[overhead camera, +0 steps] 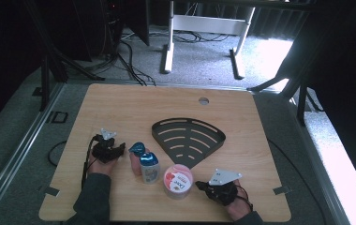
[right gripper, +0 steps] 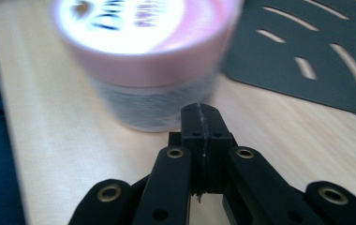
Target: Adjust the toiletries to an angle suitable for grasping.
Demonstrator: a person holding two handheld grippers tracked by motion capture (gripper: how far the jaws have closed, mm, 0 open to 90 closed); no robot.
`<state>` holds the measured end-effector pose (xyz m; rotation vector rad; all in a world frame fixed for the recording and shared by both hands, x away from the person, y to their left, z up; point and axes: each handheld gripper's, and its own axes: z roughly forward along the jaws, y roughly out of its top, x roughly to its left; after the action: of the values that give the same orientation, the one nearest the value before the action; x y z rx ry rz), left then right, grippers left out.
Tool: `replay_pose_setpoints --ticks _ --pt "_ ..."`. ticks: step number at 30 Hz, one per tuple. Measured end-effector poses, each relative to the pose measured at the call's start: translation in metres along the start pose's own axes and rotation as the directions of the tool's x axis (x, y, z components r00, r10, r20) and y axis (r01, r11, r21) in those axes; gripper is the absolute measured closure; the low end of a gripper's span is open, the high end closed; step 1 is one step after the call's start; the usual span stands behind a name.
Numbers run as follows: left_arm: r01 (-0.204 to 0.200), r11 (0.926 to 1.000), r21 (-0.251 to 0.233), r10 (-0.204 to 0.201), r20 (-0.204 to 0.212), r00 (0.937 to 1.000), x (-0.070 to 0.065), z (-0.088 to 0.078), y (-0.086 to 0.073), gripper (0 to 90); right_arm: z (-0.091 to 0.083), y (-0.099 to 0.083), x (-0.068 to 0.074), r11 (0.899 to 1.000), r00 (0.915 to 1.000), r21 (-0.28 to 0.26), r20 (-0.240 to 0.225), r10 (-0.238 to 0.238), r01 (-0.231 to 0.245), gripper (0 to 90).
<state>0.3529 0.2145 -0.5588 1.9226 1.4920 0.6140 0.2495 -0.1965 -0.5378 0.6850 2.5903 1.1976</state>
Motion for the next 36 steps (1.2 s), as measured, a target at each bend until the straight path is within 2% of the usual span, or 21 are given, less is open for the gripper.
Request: replay_pose_setpoints --ticks 1,2,3,7,12,20,26,30,36 --pt "0.000 1.0000 0.000 0.000 0.000 1.0000 0.000 0.000 0.000 50.8 0.000 0.000 0.000 1.000 1.0000 0.000 0.000 0.000 0.000 90.0" --pt "0.000 1.0000 0.000 0.000 0.000 1.0000 0.000 0.000 0.000 50.8 0.001 0.001 0.010 1.000 0.9995 -0.005 -0.022 -0.022 0.022 90.0" --pt "-0.001 1.0000 0.001 0.001 0.000 1.0000 0.000 0.000 0.000 50.8 0.001 0.001 0.012 1.000 0.9991 -0.003 -0.028 -0.031 0.031 90.0" --pt "0.000 1.0000 -0.001 0.000 0.000 1.0000 0.000 0.000 0.000 50.6 0.003 0.001 0.018 0.999 0.9977 0.009 -0.042 -0.053 0.054 90.0" --pt "0.001 1.0000 -0.005 -0.001 -0.001 1.0000 0.000 0.000 0.000 50.0 0.003 0.002 0.024 0.997 0.9959 -0.006 -0.052 -0.074 0.074 90.0" --pt "0.000 1.0000 -0.010 0.000 -0.001 1.0000 -0.001 0.001 0.000 48.5 0.006 0.008 0.027 0.997 0.9965 -0.032 -0.046 -0.070 0.069 90.0" --pt "0.000 0.9999 -0.012 0.000 -0.001 1.0000 -0.001 0.002 -0.001 47.5 0.009 0.014 0.028 0.994 0.9948 -0.043 -0.025 -0.099 0.098 90.0" --pt "-0.001 0.9999 -0.015 0.001 -0.001 1.0000 -0.002 0.002 0.000 47.1 0.012 0.017 0.025 0.994 0.9943 -0.039 -0.009 -0.107 0.106 90.0" --pt "-0.002 0.9999 -0.016 0.002 -0.001 1.0000 -0.002 0.002 -0.001 46.8 0.013 0.018 0.020 0.994 0.9947 -0.037 -0.012 -0.102 0.102 90.0"
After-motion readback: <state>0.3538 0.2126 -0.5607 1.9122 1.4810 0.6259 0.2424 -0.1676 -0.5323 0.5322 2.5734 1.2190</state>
